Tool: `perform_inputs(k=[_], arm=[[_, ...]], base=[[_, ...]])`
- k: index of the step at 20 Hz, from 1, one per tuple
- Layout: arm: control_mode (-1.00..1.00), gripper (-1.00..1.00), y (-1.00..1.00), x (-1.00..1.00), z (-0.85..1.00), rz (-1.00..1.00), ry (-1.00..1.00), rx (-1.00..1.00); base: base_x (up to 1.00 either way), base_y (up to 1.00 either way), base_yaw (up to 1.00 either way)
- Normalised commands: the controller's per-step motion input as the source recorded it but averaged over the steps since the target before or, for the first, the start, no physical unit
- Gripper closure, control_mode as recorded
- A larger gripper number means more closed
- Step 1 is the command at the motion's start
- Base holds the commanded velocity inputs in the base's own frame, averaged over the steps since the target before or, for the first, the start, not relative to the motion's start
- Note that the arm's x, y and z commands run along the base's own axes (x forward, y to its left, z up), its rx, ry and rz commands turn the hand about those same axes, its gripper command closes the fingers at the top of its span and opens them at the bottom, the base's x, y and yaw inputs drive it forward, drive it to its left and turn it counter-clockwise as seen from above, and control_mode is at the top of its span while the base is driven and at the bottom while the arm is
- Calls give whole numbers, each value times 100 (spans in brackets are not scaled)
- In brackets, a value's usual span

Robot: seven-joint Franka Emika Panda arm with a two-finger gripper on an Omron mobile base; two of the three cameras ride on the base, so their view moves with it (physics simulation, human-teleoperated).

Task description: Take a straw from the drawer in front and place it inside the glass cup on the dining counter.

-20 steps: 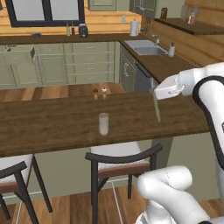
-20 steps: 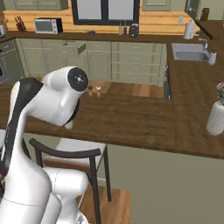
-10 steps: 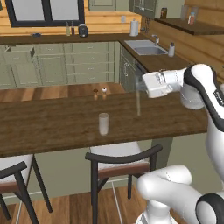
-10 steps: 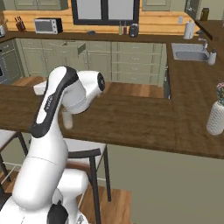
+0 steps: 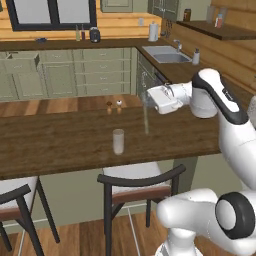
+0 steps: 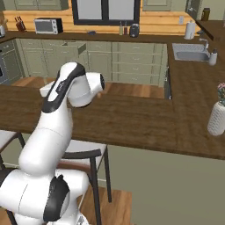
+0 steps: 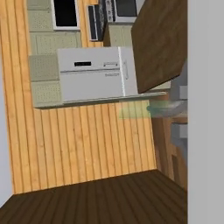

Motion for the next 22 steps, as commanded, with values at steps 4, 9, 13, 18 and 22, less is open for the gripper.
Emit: perform_inputs(k=[4, 9, 13, 18, 22], arm=[[-100, 100, 22, 28, -42, 11, 0, 4], [-100, 100, 12, 68, -22, 7, 0, 4], [-100, 100, 0, 81, -17, 4, 0, 2], [-100, 100, 1, 62, -28, 2, 0, 0], [-100, 100, 14, 46, -31, 3, 0, 0]], base=[[0, 0, 0], [0, 0, 0], [0, 0, 0], [0, 0, 0], [0, 0, 0]])
